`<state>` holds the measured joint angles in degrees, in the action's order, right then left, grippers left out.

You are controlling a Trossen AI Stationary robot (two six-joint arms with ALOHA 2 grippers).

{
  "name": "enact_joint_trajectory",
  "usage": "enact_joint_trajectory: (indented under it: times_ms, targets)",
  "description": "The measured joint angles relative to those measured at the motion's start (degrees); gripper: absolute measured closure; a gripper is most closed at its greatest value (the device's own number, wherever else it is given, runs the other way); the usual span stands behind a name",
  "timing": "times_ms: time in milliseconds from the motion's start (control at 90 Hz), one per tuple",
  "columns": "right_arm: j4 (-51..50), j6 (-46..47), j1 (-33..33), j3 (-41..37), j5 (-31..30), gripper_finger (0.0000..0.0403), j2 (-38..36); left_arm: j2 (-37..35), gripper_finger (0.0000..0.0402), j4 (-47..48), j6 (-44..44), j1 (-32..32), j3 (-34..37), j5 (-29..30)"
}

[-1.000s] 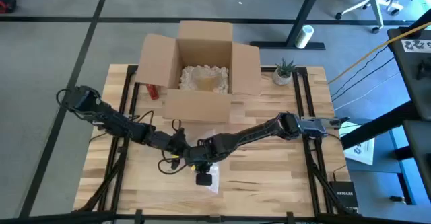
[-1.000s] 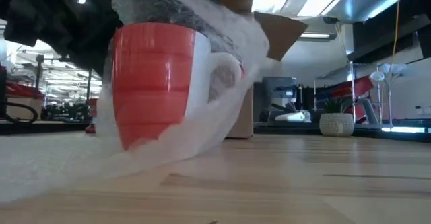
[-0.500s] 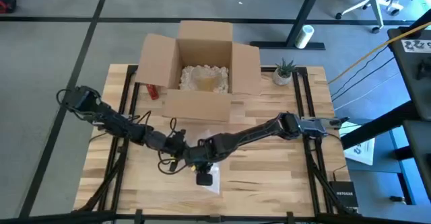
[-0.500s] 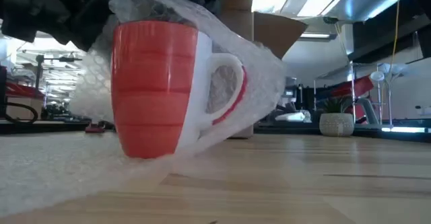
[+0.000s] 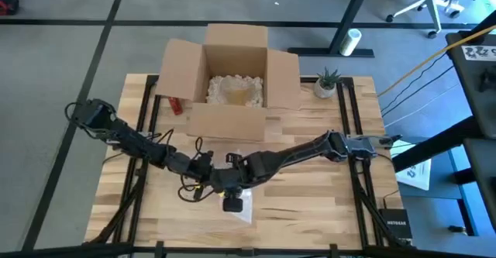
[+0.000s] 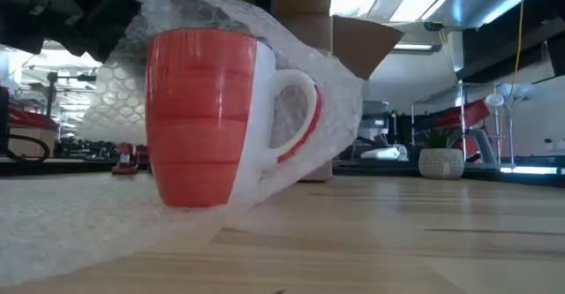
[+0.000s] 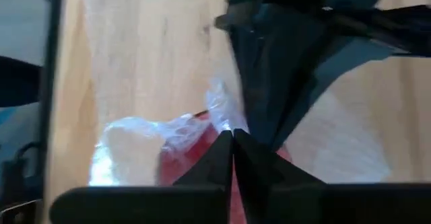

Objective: Wrap mug
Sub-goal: Wrap the red mug with bubble wrap

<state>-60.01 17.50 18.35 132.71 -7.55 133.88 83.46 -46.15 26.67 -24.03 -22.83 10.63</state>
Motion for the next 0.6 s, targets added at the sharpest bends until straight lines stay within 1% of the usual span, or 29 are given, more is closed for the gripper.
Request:
enact_joint_trajectory:
  times_ms: [122, 244, 333, 489, 600]
  targets:
    - [0.6, -0.2, 0.0, -2.3, -1.7, 0.0403, 0.0, 0.0, 0.0401, 0.7, 0.2, -0.5, 0.0, 0.2]
    - [0.7, 0.1, 0.0, -3.4, 2.4, 0.0403, 0.0, 0.0, 0.0401, 0.4, 0.2, -1.0, 0.0, 0.0]
    - [1.4, 0.2, 0.1, -4.3, 4.2, 0.0403, 0.0, 0.0, 0.0401, 0.0, 0.2, -1.0, 0.0, -0.1]
    - [3.4, 0.2, 0.0, -5.6, 6.4, 0.0403, 0.1, -0.1, 0.0401, 0.0, -0.4, -0.8, 0.0, 0.3]
    - [6.3, 0.2, 0.0, -8.7, 7.7, 0.0403, 0.1, -0.1, 0.0401, 0.6, -1.0, -0.8, 0.0, 0.5]
